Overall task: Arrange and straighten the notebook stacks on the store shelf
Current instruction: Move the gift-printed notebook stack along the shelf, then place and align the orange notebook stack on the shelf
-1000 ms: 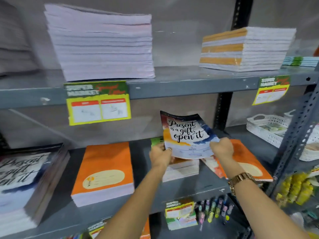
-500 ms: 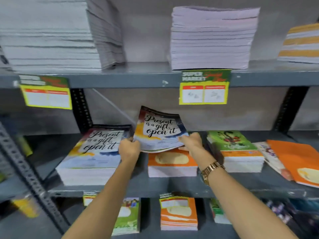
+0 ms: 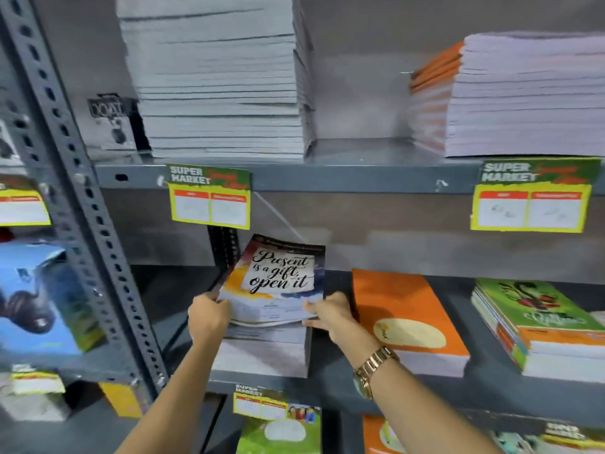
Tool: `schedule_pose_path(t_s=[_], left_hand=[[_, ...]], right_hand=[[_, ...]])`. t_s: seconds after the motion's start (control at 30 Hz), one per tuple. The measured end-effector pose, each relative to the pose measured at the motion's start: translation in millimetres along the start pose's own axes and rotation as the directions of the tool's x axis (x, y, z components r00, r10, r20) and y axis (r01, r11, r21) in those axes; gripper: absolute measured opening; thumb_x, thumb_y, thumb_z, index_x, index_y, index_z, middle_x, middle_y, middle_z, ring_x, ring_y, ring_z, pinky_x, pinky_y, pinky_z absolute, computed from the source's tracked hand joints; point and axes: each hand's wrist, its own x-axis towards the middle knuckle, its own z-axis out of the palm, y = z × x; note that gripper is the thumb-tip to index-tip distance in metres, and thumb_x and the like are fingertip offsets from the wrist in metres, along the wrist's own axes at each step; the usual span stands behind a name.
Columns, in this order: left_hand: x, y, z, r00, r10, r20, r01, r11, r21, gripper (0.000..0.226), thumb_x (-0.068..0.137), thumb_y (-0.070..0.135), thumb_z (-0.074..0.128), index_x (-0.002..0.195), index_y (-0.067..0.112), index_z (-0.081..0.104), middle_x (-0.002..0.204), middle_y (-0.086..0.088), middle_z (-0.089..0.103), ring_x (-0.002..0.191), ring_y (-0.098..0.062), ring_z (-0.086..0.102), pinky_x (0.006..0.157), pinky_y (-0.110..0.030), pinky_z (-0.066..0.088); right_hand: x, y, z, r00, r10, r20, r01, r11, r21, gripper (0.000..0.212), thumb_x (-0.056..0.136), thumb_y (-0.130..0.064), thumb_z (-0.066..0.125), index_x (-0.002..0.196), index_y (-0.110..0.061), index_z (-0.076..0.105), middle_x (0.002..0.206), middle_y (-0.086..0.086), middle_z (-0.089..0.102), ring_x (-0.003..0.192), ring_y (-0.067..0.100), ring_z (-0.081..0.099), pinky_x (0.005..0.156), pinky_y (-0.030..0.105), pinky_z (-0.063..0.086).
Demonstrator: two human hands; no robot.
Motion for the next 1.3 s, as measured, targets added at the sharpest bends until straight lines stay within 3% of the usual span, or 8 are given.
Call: schedule_pose_path(t_s=[0.17, 0.33, 0.47, 0.6, 0.7, 1.0, 1.17, 1.3], left_hand=[[7, -19, -1, 0.994, 0.026, -0.105, -0.006, 0.983, 0.182, 0.019, 0.076, 0.000, 0.049, 0.058, 0.004, 0.053, 0.056, -0.011, 0.048, 0.055, -0.028, 0.044, 0.055, -0.029, 0.034], [1, -18, 7, 0.977, 0.079, -0.201, -0.006, 0.940, 0.342, 0.020, 0.075, 0.002, 0.054, 0.091, -0.006, 0.063, 0.108, -0.026, 0.054, 0.068, -0.039, 0.055, 0.057, -0.036, 0.037], [-11, 3, 27, 0.950, 0.268, -0.162, -0.196, 0.912, 0.361, 0.027, 0.068, -0.004, 0.058, 0.094, -0.004, 0.065, 0.104, -0.024, 0.057, 0.078, -0.043, 0.057, 0.068, -0.044, 0.046], [-43, 37, 63, 0.915, 0.401, -0.049, -0.375, 0.888, 0.265, 0.033, 0.067, -0.008, 0.058, 0.098, -0.001, 0.068, 0.107, -0.023, 0.061, 0.085, -0.042, 0.059, 0.071, -0.044, 0.048], [-74, 64, 97, 0.897, 0.441, 0.042, -0.440, 0.879, 0.182, 0.027, 0.072, -0.005, 0.056, 0.097, -0.002, 0.067, 0.109, -0.022, 0.061, 0.089, -0.041, 0.058, 0.074, -0.044, 0.048], [-185, 129, 216, 0.751, 0.608, 0.257, -0.630, 0.777, 0.000, 0.025, 0.073, -0.002, 0.054, 0.095, -0.001, 0.065, 0.111, -0.022, 0.063, 0.100, -0.041, 0.058, 0.084, -0.045, 0.048], [-255, 163, 272, 0.654, 0.660, 0.370, -0.663, 0.736, -0.140, 0.030, 0.082, 0.000, 0.051, 0.110, 0.003, 0.063, 0.114, -0.018, 0.062, 0.104, -0.036, 0.058, 0.086, -0.042, 0.047], [-308, 185, 309, 0.605, 0.610, 0.511, -0.585, 0.777, -0.233, 0.031, 0.083, 0.004, 0.052, 0.112, 0.009, 0.062, 0.115, -0.015, 0.061, 0.104, -0.034, 0.059, 0.087, -0.036, 0.047]], right_hand=[[4, 9, 8, 0.999, 0.028, 0.020, -0.020, 0.939, -0.343, 0.039, 0.082, -0.006, 0.071, 0.114, 0.003, 0.049, 0.104, 0.019, 0.063, 0.057, 0.023, 0.065, 0.053, 0.028, 0.058], [2, 12, 3, 0.997, -0.060, 0.057, 0.083, 0.724, -0.685, 0.023, 0.084, -0.023, 0.070, 0.083, -0.003, 0.059, 0.053, 0.004, 0.059, 0.040, 0.011, 0.056, 0.040, 0.018, 0.049], [-2, 10, -11, 0.969, -0.246, 0.035, 0.185, 0.616, -0.766, 0.018, 0.086, -0.025, 0.065, 0.081, -0.008, 0.067, 0.059, 0.002, 0.063, 0.045, 0.011, 0.057, 0.043, 0.018, 0.047], [-8, -1, -55, 0.841, -0.536, -0.077, 0.242, 0.499, -0.832, 0.015, 0.090, -0.021, 0.058, 0.092, -0.011, 0.069, 0.095, 0.007, 0.073, 0.082, 0.023, 0.066, 0.058, 0.022, 0.047], [-10, -7, -104, 0.749, -0.641, -0.168, 0.198, 0.457, -0.867, 0.017, 0.089, -0.019, 0.052, 0.096, -0.016, 0.068, 0.097, 0.009, 0.073, 0.094, 0.031, 0.066, 0.072, 0.032, 0.051], [-22, -5, -290, 0.614, -0.716, -0.332, -0.043, 0.390, -0.920, 0.025, 0.090, -0.021, 0.053, 0.110, -0.010, 0.061, 0.098, 0.018, 0.071, 0.095, 0.037, 0.065, 0.075, 0.038, 0.051], [-33, 10, -388, 0.601, -0.735, -0.314, -0.266, 0.186, -0.946, 0.033, 0.052, -0.013, 0.085, 0.079, -0.006, 0.068, 0.068, 0.013, 0.071, 0.064, 0.032, 0.069, 0.057, 0.036, 0.055], [-48, 23, -456, 0.585, -0.676, -0.447, -0.395, 0.243, -0.886, 0.038, 0.048, -0.017, 0.088, 0.080, -0.005, 0.070, 0.071, 0.013, 0.071, 0.064, 0.033, 0.067, 0.053, 0.036, 0.054]])
